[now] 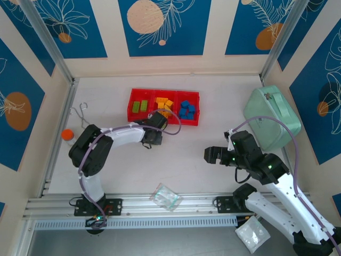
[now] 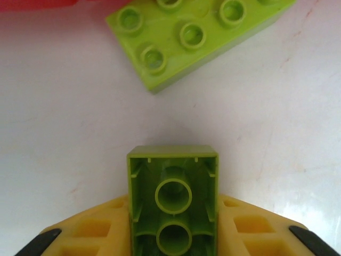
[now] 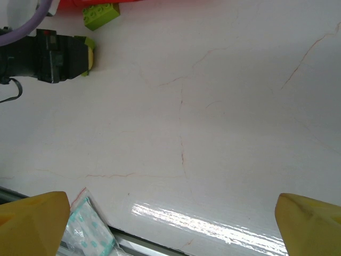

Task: Sort the legos into containers by color
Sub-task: Pick up the lego from the center of the table, then place the lego in the container.

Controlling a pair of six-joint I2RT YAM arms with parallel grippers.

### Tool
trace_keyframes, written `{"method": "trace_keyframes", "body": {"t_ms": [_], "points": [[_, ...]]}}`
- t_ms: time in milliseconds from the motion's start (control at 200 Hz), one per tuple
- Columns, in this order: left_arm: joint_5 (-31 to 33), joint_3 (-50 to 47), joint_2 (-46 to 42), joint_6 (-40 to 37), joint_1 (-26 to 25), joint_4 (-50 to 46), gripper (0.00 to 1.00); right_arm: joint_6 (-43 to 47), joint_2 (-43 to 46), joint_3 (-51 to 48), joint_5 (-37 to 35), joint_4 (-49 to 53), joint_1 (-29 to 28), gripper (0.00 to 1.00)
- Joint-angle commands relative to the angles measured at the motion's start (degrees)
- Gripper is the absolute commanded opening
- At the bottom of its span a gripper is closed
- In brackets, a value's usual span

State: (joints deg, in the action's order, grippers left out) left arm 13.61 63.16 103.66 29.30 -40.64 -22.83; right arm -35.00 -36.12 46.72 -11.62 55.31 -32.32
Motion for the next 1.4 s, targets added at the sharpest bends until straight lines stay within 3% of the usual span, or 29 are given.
{"method": "trace_keyframes", "body": {"t_ms": [0, 230, 380, 485, 660, 765, 1130, 1291, 1396], "points": [[1.2, -3.2, -7.5, -1.0, -0.5, 0.7, 0.29, -0.5, 0.6, 0.2, -0.6, 0.1, -0.5, 0.99], [8.3, -3.3, -20.3, -5.1, 0.3, -5.8, 0.29, -0.6, 0.6, 0.1, -0.7, 0.1, -0.6, 0.99], [7.9, 3.6, -21.0, -10.1, 6.4, -10.1, 0.29, -0.6, 0.5, 0.1, -0.6, 0.1, -0.6, 0.99], [3.7, 10.2, -17.6, -12.4, 12.0, -12.2, 0.29, -0.8, 0.6, 0.2, -0.9, 0.2, -0.9, 0.99], [0.6, 20.5, -7.2, -14.6, 16.1, -14.4, 0.29, -1.2, 1.0, 0.2, -1.6, 0.3, -1.7, 0.99], [-1.0, 25.6, -1.0, -15.4, 17.0, -15.3, 0.35, -1.5, 1.1, 0.3, -2.1, 0.6, -2.4, 0.99], [-5.5, 35.2, 13.2, -15.4, 18.3, -16.4, 0.37, -2.7, 1.0, 1.3, -3.7, 1.9, -4.5, 0.99], [-7.0, 39.9, 18.0, -15.0, 18.8, -18.6, 0.39, -3.0, -0.6, 1.5, -0.4, 1.1, -4.4, 0.99], [-7.4, 41.8, 19.9, -15.0, 19.0, -19.2, 0.41, -0.9, -2.6, 1.4, 5.5, -2.2, -4.6, 0.99]]}}
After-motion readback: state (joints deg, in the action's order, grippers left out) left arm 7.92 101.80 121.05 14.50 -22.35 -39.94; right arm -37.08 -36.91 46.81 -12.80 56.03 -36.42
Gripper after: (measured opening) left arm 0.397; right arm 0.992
